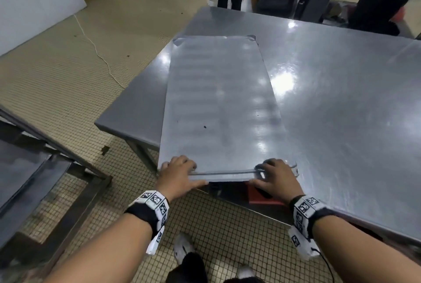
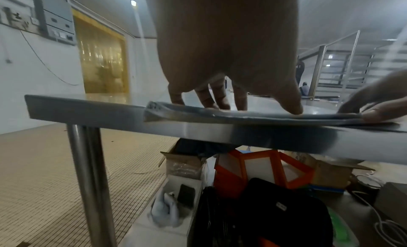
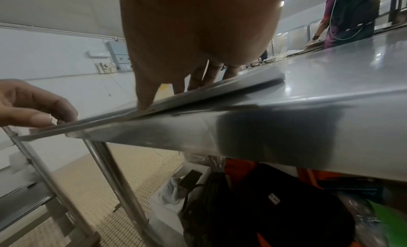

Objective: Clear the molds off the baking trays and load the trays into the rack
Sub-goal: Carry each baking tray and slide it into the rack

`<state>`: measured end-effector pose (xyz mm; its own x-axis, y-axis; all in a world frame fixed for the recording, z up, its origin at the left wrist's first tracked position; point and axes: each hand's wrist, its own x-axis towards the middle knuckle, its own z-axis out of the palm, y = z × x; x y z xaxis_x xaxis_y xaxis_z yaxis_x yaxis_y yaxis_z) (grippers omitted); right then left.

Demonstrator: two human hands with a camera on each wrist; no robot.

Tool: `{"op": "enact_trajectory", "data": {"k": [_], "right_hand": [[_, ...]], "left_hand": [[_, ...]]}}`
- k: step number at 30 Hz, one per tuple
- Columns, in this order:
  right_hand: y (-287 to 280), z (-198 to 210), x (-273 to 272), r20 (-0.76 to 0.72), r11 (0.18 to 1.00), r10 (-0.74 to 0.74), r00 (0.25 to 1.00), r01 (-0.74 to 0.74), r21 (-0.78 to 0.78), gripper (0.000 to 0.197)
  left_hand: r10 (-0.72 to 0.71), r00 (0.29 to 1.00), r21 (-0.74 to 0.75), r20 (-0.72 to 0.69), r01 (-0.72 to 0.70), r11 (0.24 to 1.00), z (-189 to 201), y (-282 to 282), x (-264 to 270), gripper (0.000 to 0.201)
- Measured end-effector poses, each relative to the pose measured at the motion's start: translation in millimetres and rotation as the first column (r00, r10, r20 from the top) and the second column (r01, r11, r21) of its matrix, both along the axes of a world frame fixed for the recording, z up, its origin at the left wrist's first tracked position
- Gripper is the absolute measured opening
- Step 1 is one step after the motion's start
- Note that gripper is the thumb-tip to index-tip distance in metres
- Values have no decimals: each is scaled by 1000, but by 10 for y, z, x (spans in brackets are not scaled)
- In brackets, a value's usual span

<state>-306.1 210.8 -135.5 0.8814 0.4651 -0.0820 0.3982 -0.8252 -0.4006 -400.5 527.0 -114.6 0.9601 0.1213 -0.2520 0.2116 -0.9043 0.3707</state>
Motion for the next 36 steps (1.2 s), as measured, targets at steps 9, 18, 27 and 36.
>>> {"op": "enact_trajectory", "data": {"k": [9,18,27,36], "right_hand": [[-143,-94,-145,43,999,14,999,-15,36,31],[-260,-36,-511,-31,997,66,997,-65,33,34],[-205,154,-688,-88,999,-46,995,48,21,43],[-291,-13,-750,-166,785,-617,769,616,-61,65]], "left_hand": [[83,983,37,162,-90,995,-122,-320,-401,33],[126,983,48,131,-134,990,-158,-393,-786,48],[189,972,27,140,-194,981,-84,-70,-813,42],[474,881,-3,11,-474,881,-264,237,-694,94]]}}
